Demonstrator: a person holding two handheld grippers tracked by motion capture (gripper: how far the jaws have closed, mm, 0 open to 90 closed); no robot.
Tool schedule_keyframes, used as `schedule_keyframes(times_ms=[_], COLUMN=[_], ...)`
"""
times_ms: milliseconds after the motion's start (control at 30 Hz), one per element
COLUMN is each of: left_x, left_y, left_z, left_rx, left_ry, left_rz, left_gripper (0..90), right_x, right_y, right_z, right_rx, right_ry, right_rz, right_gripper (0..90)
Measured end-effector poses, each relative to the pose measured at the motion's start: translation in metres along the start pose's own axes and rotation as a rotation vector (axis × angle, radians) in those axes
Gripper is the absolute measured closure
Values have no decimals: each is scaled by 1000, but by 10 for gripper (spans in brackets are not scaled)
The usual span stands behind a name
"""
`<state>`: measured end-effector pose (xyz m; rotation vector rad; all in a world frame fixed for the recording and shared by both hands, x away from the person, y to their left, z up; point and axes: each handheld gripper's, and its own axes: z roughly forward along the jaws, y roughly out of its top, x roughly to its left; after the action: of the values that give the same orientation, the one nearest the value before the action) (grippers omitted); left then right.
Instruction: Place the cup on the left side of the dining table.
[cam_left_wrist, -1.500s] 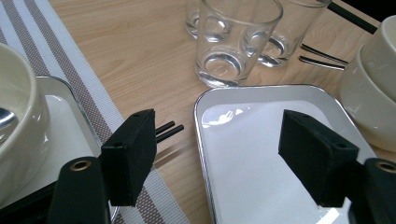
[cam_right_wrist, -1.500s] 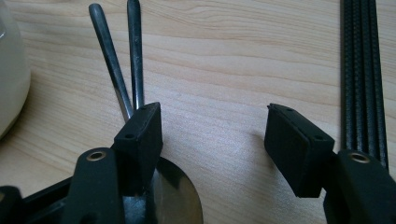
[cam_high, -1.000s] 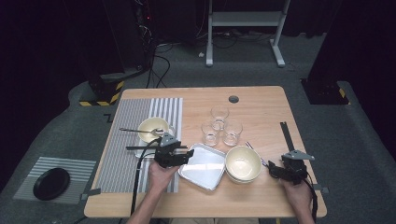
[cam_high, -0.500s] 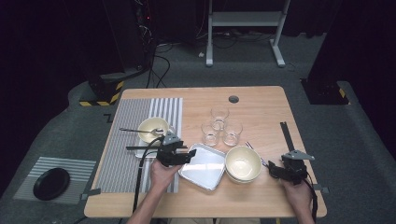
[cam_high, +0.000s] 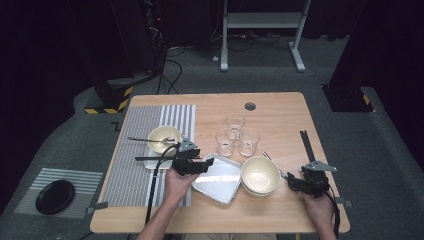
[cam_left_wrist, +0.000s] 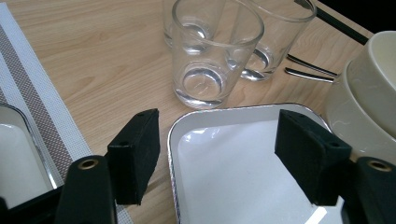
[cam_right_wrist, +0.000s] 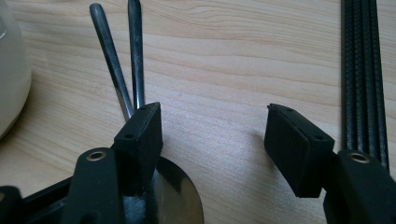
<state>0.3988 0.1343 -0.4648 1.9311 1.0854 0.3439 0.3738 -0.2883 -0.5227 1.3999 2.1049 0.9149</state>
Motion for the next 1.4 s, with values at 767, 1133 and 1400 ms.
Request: schedule_keyframes(times_ms=[767, 1133, 1400], left_x=[-3, -6, -6], left_y=[11, 21, 26], left_z=[9, 15, 18], left_rx=[10, 23, 37], left_ry=[12, 2, 0], left_rz=[-24, 23, 17], left_gripper=[299, 283, 262], right_x=[0, 0, 0], right_y=[0, 0, 0], right_z=[0, 0, 0], right_rx=[0, -1, -1], right_ry=[1, 0, 1], right_rz=[4, -2, -3], right_gripper=[369, 369, 369])
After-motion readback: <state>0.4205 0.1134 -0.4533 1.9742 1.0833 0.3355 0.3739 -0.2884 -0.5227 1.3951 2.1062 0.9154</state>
